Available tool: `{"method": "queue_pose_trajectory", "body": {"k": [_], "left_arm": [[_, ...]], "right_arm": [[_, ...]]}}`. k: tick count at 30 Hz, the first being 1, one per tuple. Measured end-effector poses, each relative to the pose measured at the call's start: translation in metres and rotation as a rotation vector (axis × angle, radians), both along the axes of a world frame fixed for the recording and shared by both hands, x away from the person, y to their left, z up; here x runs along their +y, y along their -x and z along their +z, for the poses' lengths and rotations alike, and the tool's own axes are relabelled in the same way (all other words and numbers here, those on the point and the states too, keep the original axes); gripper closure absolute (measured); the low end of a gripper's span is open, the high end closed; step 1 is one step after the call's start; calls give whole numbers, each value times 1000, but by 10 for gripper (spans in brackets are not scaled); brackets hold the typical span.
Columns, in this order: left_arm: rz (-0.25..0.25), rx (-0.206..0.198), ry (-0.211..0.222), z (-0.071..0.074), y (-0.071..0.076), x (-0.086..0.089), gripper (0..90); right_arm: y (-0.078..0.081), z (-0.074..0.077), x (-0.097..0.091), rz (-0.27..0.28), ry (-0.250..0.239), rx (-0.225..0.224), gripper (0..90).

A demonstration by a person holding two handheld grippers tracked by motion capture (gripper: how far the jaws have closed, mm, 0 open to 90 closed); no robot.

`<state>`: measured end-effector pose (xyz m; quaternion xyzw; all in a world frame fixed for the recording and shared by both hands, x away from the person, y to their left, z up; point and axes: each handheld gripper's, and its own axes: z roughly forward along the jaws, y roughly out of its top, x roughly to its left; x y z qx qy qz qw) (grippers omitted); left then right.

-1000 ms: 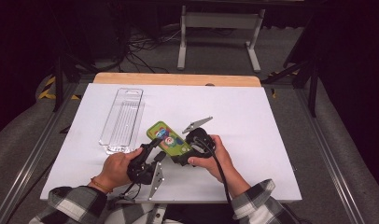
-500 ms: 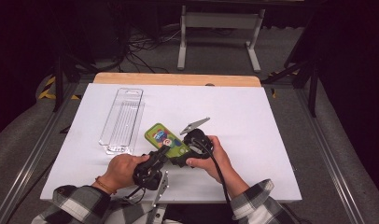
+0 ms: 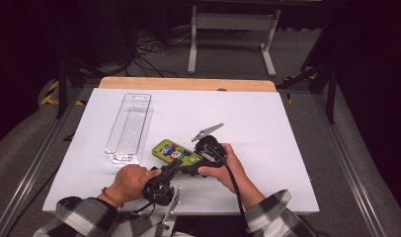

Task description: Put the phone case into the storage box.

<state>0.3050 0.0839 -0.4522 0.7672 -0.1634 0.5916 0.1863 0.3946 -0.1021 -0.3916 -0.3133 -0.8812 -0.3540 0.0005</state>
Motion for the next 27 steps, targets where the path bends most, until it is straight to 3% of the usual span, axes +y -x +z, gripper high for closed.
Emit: {"method": "queue_pose_trajectory", "body": {"k": [18,21,27], "left_arm": [[18,60,106,10,-2,7,788],[20,70,134,12,-3,9,787],[33,85,166,17,-5,12,787]], "right_arm": [[9,15,-12,-21,-42,-34,117],[12,20,-17,-25,-59,-67,100],[19,29,-29,-29,-72,-189,101]]}}
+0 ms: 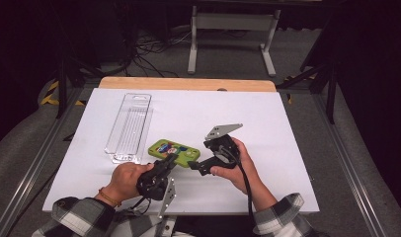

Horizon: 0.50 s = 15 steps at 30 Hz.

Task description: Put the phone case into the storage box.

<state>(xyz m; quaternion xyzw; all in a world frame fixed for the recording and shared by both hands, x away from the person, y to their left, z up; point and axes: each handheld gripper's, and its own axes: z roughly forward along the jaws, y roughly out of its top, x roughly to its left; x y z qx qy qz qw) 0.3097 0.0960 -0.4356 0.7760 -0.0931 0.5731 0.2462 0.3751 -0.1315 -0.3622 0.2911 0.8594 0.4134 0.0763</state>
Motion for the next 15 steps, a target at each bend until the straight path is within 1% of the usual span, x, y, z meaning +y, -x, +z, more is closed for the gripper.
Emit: {"method": "queue_pose_trajectory", "body": {"k": [1,2,3,4,5,6,7,8,9,10,11,12,13,14,15], "left_arm": [[1,2,4,0,-1,1,787],[4,11,11,1,-1,1,788],[2,15,15,1,-3,2,787],[2,24,27,1,-4,3,787],[2,24,27,1,-4,3,787],[3,24,31,2,-5,3,787],[8,28,35,2,-5,4,787],[5,24,37,3,-6,4,787],[12,34,46,3,-7,6,787],[4,26,43,4,-8,6,787],[18,41,52,4,-8,7,787],[18,41,52,4,-8,7,787],[12,39,59,5,-9,8,787],[19,39,64,7,-9,9,787],[19,39,64,7,-9,9,787]], "right_arm": [[0,0,0,0,0,0,101],[3,2,-4,9,-6,-32,101],[5,2,-5,6,-4,-59,103],[7,3,-7,0,0,-86,113],[8,3,-8,-10,2,-118,131],[8,3,-8,-10,2,-118,131],[11,4,-11,-23,2,-164,146],[12,4,-12,-21,4,-178,142],[13,4,-13,-18,7,-195,139],[16,4,-13,-15,22,-229,127],[19,4,-13,-11,40,-254,114],[20,3,-13,-7,49,-269,114],[20,3,-13,-7,49,-269,114],[25,2,-14,-5,66,-313,111],[25,1,-14,-2,67,-325,110]]}}
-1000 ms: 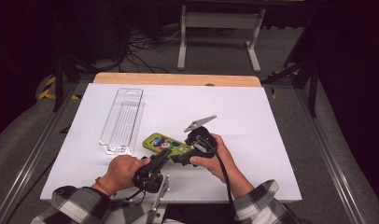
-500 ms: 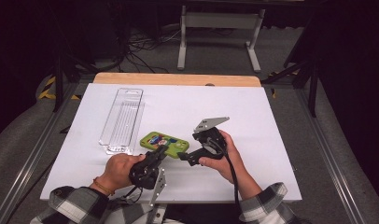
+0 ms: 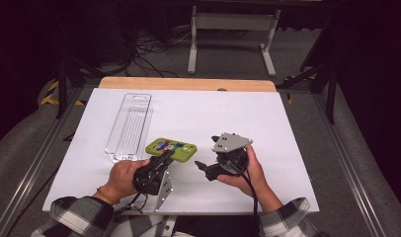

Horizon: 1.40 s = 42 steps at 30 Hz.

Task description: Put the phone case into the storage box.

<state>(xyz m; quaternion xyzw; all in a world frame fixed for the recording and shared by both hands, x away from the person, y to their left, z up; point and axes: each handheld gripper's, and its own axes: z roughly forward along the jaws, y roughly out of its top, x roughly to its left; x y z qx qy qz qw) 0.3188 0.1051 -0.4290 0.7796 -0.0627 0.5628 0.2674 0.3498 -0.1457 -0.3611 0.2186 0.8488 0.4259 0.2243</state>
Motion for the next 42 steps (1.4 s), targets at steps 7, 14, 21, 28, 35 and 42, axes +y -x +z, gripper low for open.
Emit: {"method": "queue_pose_trajectory", "body": {"k": [7,14,21,28,35,42], "left_arm": [[7,40,68,8,-3,6,787],[7,75,115,14,-6,10,786],[4,113,171,19,-7,15,787],[-1,150,234,24,-11,21,786],[-3,172,284,29,-13,27,785],[3,181,304,31,-15,32,785]], "right_arm": [[5,-4,-7,-13,8,-58,97],[14,-8,-14,-50,-1,-173,89],[16,-15,-17,-47,2,-176,67],[20,-25,-17,-56,46,-202,69],[26,-30,-21,-60,40,-235,71],[31,-33,-25,-66,41,-261,77]]}}
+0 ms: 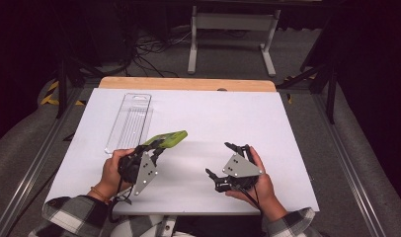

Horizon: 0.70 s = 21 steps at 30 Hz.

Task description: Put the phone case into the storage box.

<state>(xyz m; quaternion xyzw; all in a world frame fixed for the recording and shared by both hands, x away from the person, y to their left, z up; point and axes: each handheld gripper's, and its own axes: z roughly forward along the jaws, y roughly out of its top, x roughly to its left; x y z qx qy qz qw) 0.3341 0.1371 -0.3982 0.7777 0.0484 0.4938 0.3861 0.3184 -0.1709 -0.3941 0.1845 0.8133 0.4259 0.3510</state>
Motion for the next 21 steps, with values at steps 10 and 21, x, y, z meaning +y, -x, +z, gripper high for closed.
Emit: {"method": "queue_pose_trajectory", "body": {"k": [10,21], "left_arm": [[0,23,41,4,-2,7,785],[6,52,91,10,-5,17,785]], "right_arm": [[4,-4,-8,-17,-1,-1,80],[5,-6,-14,-33,-1,-14,83]]}}
